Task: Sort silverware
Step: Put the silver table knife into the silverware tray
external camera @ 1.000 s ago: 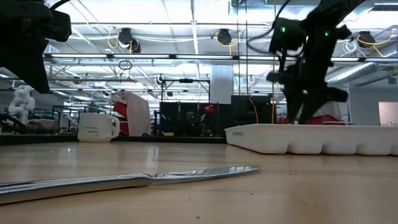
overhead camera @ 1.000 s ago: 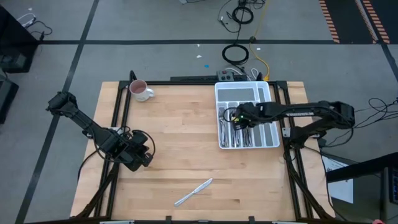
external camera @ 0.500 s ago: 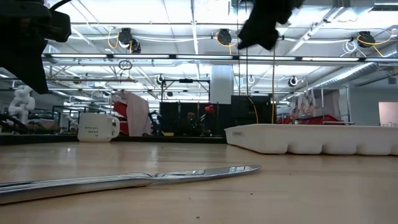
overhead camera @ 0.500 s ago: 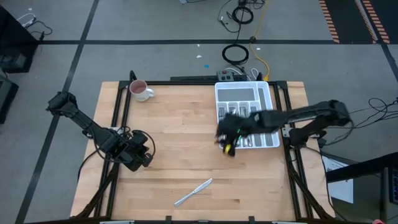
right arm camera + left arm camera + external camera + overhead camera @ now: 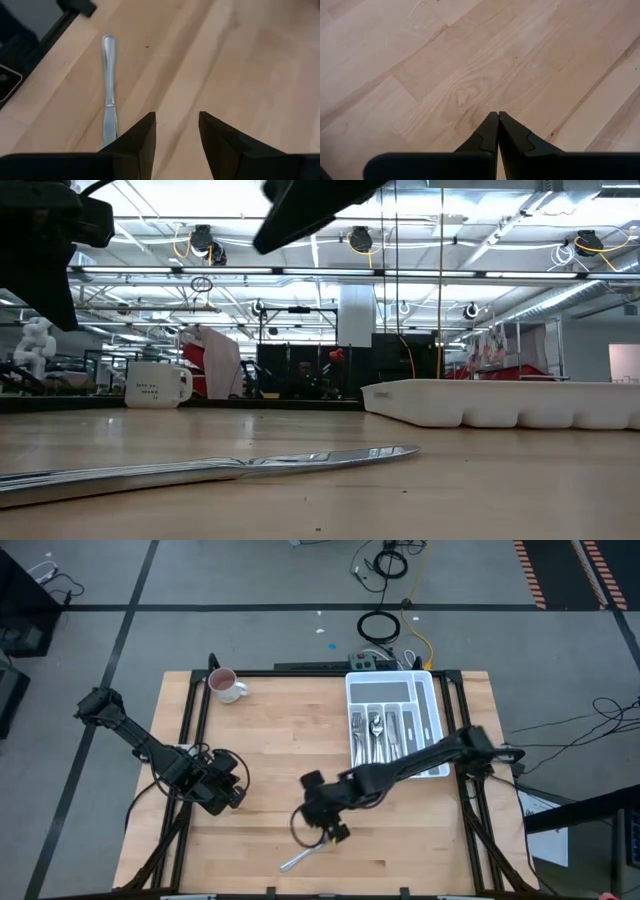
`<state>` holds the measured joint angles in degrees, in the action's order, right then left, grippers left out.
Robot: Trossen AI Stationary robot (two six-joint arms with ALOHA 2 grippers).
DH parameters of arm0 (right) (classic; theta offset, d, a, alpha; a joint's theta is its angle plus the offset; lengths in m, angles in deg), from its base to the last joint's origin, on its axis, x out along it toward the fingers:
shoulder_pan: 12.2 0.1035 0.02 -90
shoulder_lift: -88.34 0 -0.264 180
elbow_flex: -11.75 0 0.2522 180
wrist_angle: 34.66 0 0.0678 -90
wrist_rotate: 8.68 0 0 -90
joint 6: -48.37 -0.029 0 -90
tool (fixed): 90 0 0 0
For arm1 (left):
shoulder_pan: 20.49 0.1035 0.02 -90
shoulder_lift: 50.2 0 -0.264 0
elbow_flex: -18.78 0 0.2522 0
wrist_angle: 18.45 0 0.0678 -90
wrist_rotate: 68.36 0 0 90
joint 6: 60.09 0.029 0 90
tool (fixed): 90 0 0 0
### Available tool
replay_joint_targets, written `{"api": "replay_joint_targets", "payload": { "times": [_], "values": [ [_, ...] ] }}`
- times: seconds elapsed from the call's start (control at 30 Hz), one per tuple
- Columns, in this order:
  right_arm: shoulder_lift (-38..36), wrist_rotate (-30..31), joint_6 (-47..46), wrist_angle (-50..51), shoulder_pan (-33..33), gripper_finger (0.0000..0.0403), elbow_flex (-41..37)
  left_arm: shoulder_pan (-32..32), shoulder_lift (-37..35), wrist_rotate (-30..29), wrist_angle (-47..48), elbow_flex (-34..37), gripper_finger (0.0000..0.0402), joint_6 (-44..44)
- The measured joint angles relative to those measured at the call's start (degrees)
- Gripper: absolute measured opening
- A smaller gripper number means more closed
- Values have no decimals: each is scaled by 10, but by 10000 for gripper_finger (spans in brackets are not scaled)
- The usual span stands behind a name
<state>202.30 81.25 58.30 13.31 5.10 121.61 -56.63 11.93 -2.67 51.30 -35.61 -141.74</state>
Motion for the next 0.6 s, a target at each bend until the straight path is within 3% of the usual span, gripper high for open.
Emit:
{"api": "replay_joint_targets", "payload": {
  "times": [0.37, 0.6],
  "values": [
    [147, -34, 50, 93, 39, 139, 184, 0, 0, -2, 0, 0, 15, 16],
    [202, -31, 75, 119, 61, 139, 206, 0, 0, -6, 0, 0, 15, 16]
  ]
}}
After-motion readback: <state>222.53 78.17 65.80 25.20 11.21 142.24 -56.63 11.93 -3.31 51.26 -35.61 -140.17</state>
